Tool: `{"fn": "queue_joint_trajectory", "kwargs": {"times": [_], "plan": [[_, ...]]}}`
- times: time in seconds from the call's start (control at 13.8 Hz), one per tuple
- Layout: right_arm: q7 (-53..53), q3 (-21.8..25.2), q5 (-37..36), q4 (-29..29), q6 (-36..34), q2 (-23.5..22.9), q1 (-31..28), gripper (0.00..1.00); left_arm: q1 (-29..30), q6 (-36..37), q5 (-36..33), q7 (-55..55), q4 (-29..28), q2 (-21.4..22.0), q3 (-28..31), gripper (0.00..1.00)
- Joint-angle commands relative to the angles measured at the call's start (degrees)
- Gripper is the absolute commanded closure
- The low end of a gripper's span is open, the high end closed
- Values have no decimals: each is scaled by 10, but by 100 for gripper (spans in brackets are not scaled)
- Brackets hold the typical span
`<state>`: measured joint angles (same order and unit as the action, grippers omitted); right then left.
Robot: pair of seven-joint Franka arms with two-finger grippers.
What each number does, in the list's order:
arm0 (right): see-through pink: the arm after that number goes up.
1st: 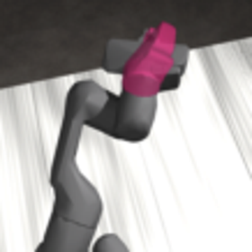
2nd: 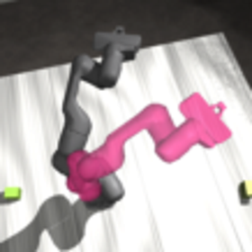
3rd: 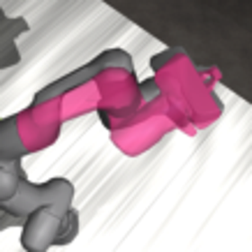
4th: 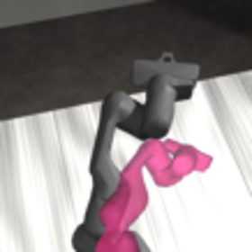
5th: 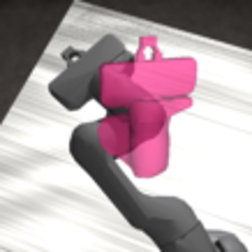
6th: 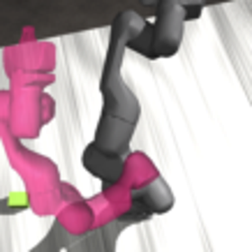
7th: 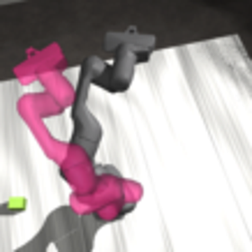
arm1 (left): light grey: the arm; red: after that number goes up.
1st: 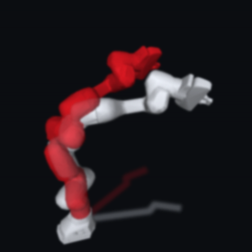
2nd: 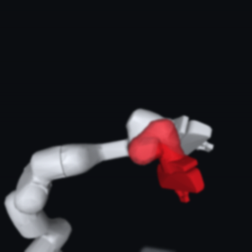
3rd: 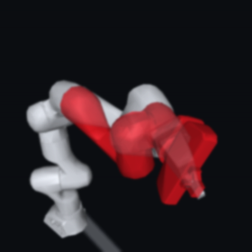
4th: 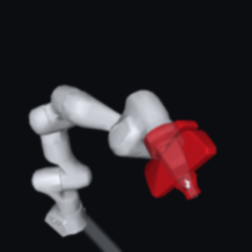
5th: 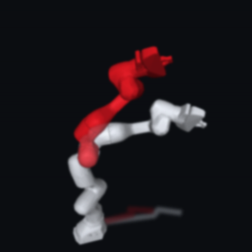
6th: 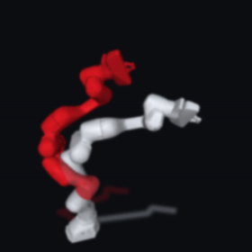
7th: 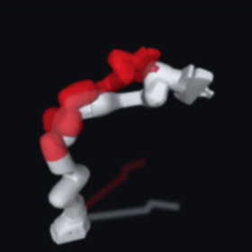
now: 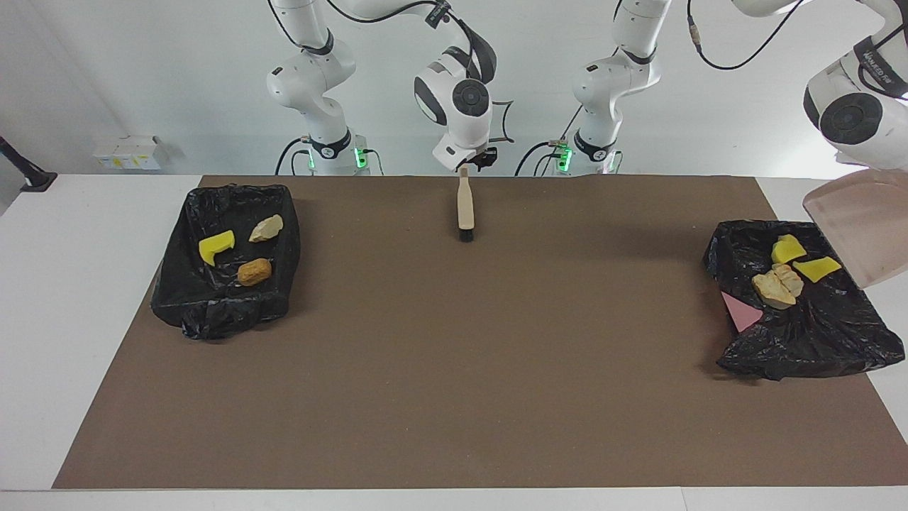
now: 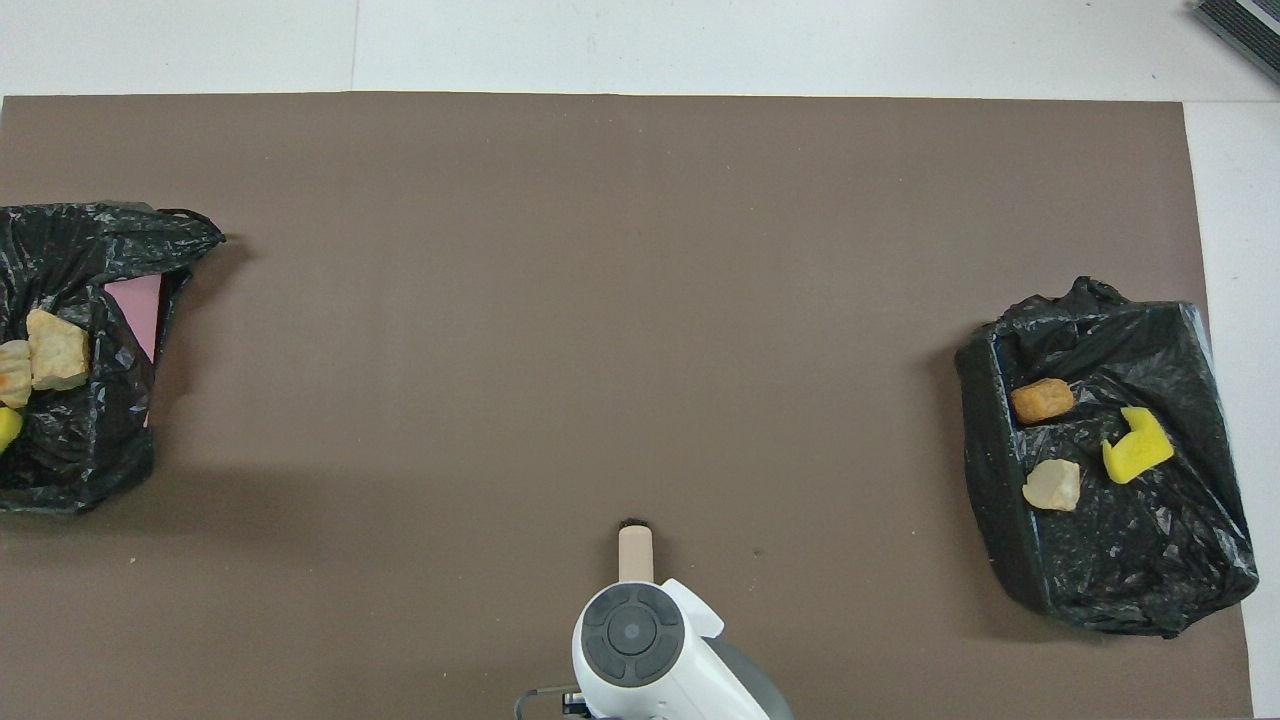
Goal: Sweep and dump trash in bin
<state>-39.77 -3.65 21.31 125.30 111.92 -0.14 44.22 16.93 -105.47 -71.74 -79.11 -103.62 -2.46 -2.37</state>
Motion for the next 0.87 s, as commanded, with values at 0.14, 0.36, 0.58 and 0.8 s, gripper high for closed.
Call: {"fn": "queue_joint_trajectory", "kwargs": {"times": [0.14,0.36,0.58,0.8], "plan": [[20,3,-35,-48,-3,12,-105,11,-84,90,34,129,-20,21,2,100],[29,1,-137,-102,-6,-5,-169,0,-145,132,105,230,-17,20,3,100],[31,2,-169,-150,-35,8,-228,0,-199,166,182,311,-13,20,3,100],[78,3,-170,-228,-115,8,-296,0,-235,180,290,427,-11,21,3,100]]}}
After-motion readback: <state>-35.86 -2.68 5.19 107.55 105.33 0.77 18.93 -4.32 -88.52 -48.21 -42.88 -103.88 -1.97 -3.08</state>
